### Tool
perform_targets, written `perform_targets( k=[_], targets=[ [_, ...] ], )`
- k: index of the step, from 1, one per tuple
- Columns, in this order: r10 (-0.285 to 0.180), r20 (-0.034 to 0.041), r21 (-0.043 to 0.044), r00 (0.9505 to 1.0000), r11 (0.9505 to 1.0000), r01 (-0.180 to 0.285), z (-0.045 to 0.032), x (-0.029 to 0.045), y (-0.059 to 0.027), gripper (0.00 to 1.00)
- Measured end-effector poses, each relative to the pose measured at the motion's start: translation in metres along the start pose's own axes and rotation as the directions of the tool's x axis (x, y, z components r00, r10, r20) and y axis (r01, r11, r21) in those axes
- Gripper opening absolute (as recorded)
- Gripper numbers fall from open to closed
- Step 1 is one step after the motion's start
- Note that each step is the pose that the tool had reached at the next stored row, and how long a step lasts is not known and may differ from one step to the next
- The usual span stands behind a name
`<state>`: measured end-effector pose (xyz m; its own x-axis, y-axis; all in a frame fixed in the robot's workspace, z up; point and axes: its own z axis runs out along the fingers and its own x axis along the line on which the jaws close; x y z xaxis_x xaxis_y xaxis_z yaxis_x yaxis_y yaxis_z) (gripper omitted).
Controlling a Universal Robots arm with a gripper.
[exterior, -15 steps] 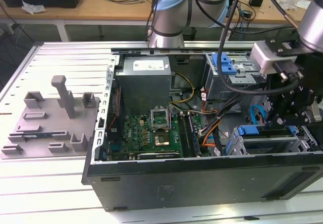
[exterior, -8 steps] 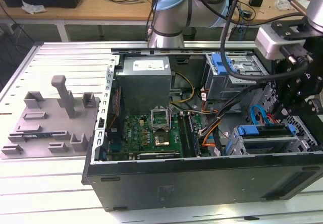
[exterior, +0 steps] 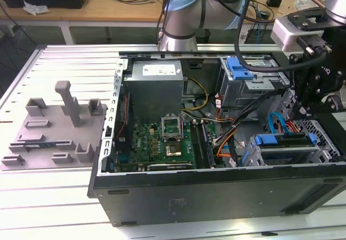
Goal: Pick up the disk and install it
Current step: 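Insert the second disk wire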
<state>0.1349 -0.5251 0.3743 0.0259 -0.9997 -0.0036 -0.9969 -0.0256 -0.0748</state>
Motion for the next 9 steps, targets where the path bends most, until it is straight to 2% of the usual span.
perform_targets(
  k=[9],
  targets=[
    [0.000,-0.0043,-0.0001,1.0000,1.0000,0.000,0.0000,-0.0016,-0.0001,0.11]
  ],
)
